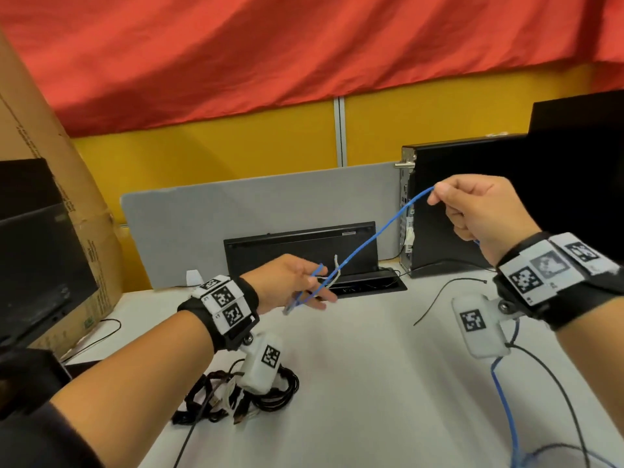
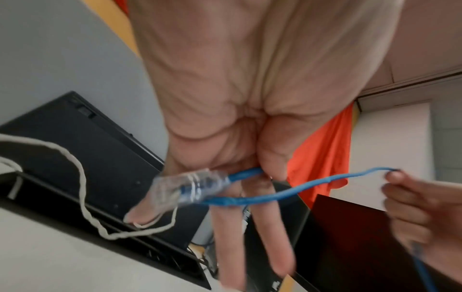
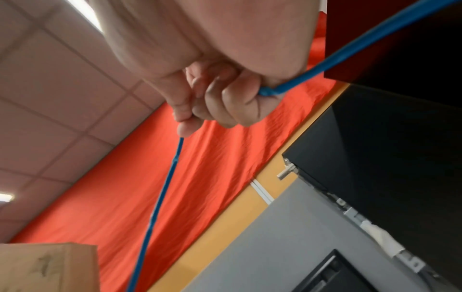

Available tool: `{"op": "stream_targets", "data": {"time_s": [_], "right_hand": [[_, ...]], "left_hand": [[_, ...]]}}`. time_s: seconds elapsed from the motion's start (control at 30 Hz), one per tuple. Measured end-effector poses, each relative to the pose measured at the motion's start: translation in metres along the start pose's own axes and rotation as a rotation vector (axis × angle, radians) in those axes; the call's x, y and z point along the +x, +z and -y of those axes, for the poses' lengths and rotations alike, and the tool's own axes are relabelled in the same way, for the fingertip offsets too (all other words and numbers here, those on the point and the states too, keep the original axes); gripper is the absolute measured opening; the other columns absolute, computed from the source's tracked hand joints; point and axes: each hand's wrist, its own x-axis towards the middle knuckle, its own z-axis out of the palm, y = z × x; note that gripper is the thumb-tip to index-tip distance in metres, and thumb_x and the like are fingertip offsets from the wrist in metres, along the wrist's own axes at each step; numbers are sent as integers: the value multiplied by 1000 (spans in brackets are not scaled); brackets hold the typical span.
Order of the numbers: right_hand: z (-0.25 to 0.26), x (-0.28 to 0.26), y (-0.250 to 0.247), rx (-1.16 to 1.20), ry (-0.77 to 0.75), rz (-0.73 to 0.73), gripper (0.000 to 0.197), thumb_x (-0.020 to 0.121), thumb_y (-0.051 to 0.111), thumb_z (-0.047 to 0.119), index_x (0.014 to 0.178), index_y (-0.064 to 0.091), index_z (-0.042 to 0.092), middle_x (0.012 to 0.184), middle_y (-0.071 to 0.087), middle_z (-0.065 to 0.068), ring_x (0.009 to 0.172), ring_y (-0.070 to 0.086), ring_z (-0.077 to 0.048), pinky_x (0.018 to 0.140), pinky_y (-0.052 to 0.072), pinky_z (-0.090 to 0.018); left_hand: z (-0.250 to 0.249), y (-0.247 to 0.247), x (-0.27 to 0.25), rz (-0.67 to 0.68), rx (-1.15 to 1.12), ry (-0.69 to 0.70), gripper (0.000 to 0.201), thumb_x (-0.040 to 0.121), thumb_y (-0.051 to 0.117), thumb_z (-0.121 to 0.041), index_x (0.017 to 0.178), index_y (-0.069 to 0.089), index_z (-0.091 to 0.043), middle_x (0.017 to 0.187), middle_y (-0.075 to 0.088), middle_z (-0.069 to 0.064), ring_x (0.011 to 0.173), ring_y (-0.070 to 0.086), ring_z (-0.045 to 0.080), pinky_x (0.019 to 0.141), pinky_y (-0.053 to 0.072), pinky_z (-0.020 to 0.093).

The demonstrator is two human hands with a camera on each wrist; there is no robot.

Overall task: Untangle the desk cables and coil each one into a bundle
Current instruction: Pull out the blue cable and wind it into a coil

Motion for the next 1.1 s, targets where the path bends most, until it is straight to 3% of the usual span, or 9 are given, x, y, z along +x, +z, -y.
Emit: {"op": "stream_targets", "data": {"time_s": [0.1, 0.2, 0.37, 0.6, 0.7, 0.77, 0.93, 1.03, 1.1], "right_hand": [[-20, 13, 2, -144, 55, -153, 33, 95, 57, 24, 65, 71, 23, 38, 41, 15, 32, 34, -1, 33, 26, -10], [-44, 16, 3, -384, 127, -210, 30, 92, 59, 27, 65, 70, 22, 36, 42, 13, 39, 37, -5, 41, 31, -19], [-77, 2, 14, -591, 285, -103, 31, 92, 57, 26, 64, 68, 19, 47, 49, 6, 45, 42, -11, 46, 30, -22], [-97, -52, 60, -826, 395, 473, 31, 99, 45, 23, 80, 68, 13, 77, 58, 2, 71, 54, -14, 58, 39, -20], [-86, -73, 77, -827, 359, 679, 39, 101, 40, 28, 68, 60, 24, 79, 58, 6, 74, 54, -12, 70, 42, -26], [-72, -83, 87, -767, 329, 779, 41, 102, 40, 30, 65, 58, 25, 72, 54, 7, 67, 51, -10, 65, 40, -23], [-25, -83, 96, -642, 243, 800, 43, 101, 41, 33, 62, 58, 26, 56, 45, 9, 45, 43, -1, 49, 33, -13], [-4, -75, 91, -701, 186, 795, 39, 98, 46, 29, 63, 61, 28, 66, 53, 10, 54, 49, 0, 56, 34, -16], [5, -74, 90, -713, 167, 816, 34, 97, 49, 27, 67, 64, 27, 73, 58, 8, 61, 50, -4, 59, 36, -19]], "left_hand": [[-2, 9, -9, 209, 38, -15, 34, 103, 32, -2, 131, 52, -4, 91, 72, 19, 82, 72, 34, 62, 50, 27], [-4, 14, -14, 354, -51, 20, 38, 102, 33, -2, 137, 47, -1, 72, 64, 9, 58, 59, 19, 81, 48, 44], [-16, 24, -21, 558, -418, 144, 47, 96, 37, -6, 143, 38, 2, 63, 54, 2, 45, 42, 8, 102, 29, 73], [-15, 36, -14, 320, -714, 306, 44, 96, 43, -16, 133, 41, 8, 86, 70, 4, 48, 55, 9, 96, 37, 71], [-13, 39, -10, 186, -710, 347, 40, 99, 40, -16, 129, 41, 9, 119, 68, 9, 71, 71, 22, 94, 43, 67], [-9, 37, -7, 102, -678, 368, 31, 102, 37, -14, 125, 40, 5, 135, 59, 10, 97, 70, 36, 95, 44, 65], [5, 34, -5, -116, -489, 340, 13, 104, 36, -9, 110, 48, -9, 142, 53, 6, 110, 63, 43, 91, 52, 55], [6, 35, -11, -140, -399, 313, 18, 104, 36, -10, 101, 48, -23, 140, 55, 8, 111, 63, 41, 93, 52, 52], [1, 40, -12, -156, -310, 285, 25, 104, 35, -10, 112, 45, -32, 134, 60, 7, 115, 62, 36, 98, 49, 51]]}}
